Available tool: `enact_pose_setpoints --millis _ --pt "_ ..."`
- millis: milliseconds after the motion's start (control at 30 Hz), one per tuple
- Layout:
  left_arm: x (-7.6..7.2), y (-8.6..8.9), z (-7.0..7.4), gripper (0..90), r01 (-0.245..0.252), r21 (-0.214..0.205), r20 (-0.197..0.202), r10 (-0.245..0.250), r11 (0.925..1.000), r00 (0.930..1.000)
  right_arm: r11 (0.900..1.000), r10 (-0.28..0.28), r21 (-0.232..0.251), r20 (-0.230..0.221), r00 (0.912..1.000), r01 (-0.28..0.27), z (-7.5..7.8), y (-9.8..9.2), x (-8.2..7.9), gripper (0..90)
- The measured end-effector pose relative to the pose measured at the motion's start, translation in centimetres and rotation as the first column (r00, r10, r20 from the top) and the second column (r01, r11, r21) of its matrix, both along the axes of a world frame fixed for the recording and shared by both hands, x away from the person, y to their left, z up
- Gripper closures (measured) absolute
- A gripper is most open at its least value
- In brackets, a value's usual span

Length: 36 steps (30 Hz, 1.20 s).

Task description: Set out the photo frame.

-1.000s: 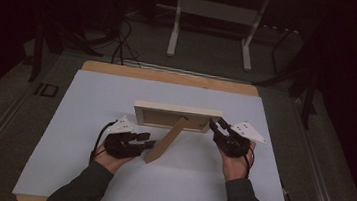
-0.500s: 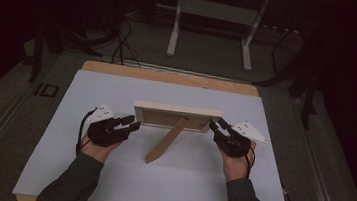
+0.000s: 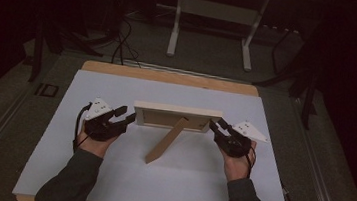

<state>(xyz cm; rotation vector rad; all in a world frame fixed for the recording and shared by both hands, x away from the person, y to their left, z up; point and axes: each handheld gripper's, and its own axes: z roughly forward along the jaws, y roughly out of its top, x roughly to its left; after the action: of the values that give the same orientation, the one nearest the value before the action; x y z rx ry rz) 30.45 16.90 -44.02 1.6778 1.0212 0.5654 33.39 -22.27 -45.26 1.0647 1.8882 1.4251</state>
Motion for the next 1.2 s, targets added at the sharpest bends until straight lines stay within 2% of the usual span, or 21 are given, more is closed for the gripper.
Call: enact_pose_setpoints --millis 167,333,400,500,800,1000,1033,1067,1100,1200 --pt "0.6 -0.7 0.4 56.6 0.007 0.052 0.009 -0.007 0.9986 0.9999 1.0000 0.004 0.000 -0.003 1.0000 -0.004 0.0 0.0 0.0 63.7" --pt "1.2 -1.7 0.5 60.5 0.028 0.104 0.017 -0.030 0.9942 0.9994 1.0000 0.007 -0.004 -0.005 1.0000 -0.007 0.1 -0.1 0.1 63.7" --pt "1.3 -2.0 0.6 61.3 0.019 0.123 0.021 -0.022 0.9922 0.9995 0.9999 0.008 -0.005 -0.006 0.9999 -0.008 0.1 -0.1 0.1 63.7" --pt "1.4 -2.1 0.6 61.5 0.017 0.122 0.024 -0.020 0.9924 0.9995 0.9999 0.011 -0.008 -0.007 0.9999 -0.011 0.1 -0.1 0.1 63.7" --pt "1.6 -2.2 0.7 62.1 0.020 0.152 0.030 -0.025 0.9882 0.9992 0.9999 0.010 -0.008 -0.012 0.9999 -0.010 0.2 -0.1 0.1 63.7" --pt "2.1 -2.1 0.7 62.3 0.016 0.142 0.026 -0.020 0.9897 0.9994 0.9998 0.008 -0.017 -0.008 0.9999 -0.009 0.2 0.0 0.0 65.0" --pt "2.2 -2.0 0.8 62.4 0.009 0.141 0.027 -0.013 0.9900 0.9996 0.9999 0.007 -0.016 -0.007 0.9999 -0.007 0.2 -0.1 0.0 71.5" --pt "2.3 -2.0 0.8 62.4 0.012 0.137 0.021 -0.015 0.9905 0.9997 0.9999 -0.003 -0.014 -0.008 1.0000 0.003 0.2 -0.2 -0.1 73.8" --pt "2.4 -2.0 0.8 62.3 0.016 0.137 0.021 -0.019 0.9905 0.9996 1.0000 0.005 -0.002 -0.014 0.9999 -0.005 0.2 -0.4 -0.1 74.1" --pt "2.5 -1.7 0.6 62.2 0.037 0.119 0.022 -0.040 0.9922 0.9990 0.9997 0.011 -0.022 -0.016 0.9998 -0.012 0.2 -0.4 0.1 73.0"
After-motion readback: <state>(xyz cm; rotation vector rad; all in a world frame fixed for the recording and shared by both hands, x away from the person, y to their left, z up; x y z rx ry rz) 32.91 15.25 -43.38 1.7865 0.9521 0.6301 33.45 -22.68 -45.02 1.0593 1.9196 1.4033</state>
